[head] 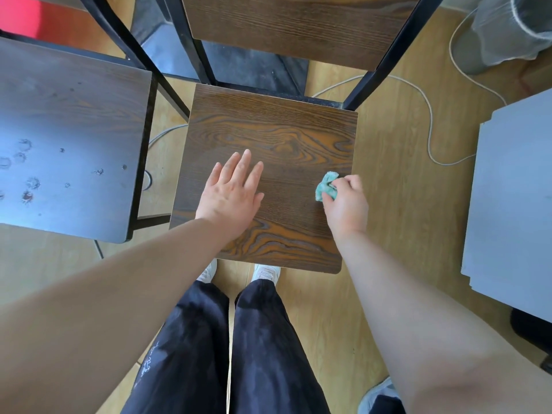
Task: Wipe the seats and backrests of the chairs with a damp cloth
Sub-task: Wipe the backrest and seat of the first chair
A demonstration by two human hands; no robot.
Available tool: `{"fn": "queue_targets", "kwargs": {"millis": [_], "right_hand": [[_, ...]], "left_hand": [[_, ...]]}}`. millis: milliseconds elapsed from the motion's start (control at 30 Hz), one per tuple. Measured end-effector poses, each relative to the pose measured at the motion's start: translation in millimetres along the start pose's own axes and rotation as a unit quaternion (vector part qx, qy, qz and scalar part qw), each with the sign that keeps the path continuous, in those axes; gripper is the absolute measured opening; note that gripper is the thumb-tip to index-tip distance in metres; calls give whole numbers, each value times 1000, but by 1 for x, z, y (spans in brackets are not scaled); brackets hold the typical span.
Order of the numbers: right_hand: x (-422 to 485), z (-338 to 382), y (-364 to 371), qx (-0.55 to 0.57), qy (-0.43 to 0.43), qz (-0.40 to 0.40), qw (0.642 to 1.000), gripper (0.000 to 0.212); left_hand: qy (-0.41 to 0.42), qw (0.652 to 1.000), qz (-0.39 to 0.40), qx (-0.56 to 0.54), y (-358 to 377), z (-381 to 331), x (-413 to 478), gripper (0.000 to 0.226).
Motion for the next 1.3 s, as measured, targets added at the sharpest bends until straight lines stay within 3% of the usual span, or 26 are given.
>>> {"fn": "queue_targets", "kwargs": {"millis": [200, 400, 567, 700, 900, 1233, 1300], "right_hand": [[-1, 3, 3, 24, -24, -21, 999, 55], [-3, -1, 6, 7, -17, -16, 1000, 39], [-5, -2, 10, 39, 50, -33, 997, 30], [-18, 13, 22, 50, 64, -52, 995, 32], [-52, 59, 50, 50, 22, -71, 996, 35], [-105, 191, 123, 102, -81, -8, 991, 39], [-116, 218, 140, 132, -84, 12, 988, 32]], "left_hand": [[-14, 1000, -8, -5, 6, 22, -1, 60], [-13, 1000, -7, -24, 16, 38, -10, 60], [-1, 1000, -8, -21, 23, 58, -21, 61], [-9, 1000, -8, -10, 31, 85, -25, 61], [9, 1000, -7, -14, 35, 115, -39, 61], [5, 1000, 11, 1, 51, 171, -63, 61], [-1, 1000, 18, 4, 56, 183, -68, 61]]}}
Point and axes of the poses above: each hand's wrist, its own x-axis towards the middle knuckle, its own y-axis out of the palm, z = x × y, the point moved 4 cm from there along x, towards the middle knuckle, and after that the axes turned 13 degrees about -y, right-handed, at the moved point
